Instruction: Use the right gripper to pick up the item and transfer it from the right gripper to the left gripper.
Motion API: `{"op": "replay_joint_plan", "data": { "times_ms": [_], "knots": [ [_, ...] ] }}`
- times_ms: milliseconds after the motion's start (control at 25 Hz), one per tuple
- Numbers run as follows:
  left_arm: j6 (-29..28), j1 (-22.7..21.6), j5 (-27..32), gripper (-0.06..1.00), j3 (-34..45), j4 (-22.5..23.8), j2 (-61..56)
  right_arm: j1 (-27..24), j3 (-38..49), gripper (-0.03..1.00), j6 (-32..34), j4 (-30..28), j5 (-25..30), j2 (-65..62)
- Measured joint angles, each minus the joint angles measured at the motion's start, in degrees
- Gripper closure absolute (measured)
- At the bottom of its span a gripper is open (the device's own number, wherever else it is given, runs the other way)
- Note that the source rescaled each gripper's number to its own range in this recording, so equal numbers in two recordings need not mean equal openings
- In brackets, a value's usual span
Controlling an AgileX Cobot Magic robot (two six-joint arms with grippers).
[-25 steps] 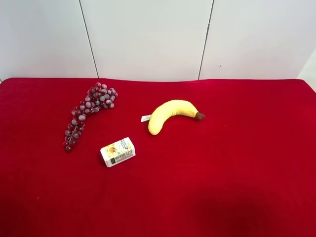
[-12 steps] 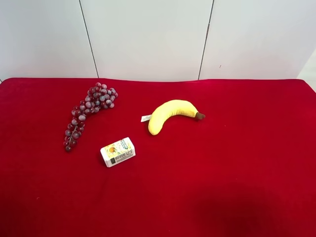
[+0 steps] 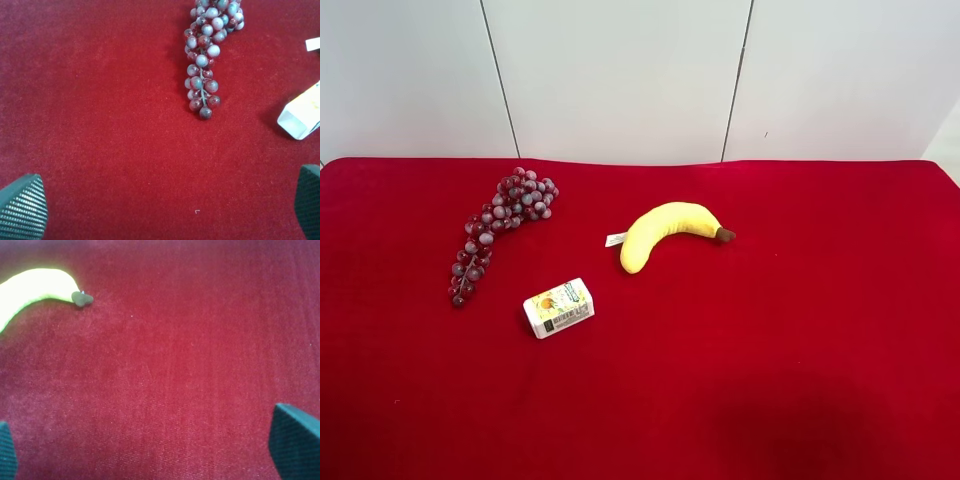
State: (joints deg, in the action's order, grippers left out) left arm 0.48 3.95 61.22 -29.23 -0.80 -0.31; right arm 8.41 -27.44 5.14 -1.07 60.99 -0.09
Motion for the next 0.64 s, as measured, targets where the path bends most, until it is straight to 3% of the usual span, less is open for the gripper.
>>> {"op": "replay_joint_plan", "data": {
  "times_ms": [640],
  "knots": [
    [0.0,0.0,0.0,-0.05,0.0,0.0,0.0,0.0,0.0,-0.03,0.0,0.0,0.0,0.0]
  ]
}}
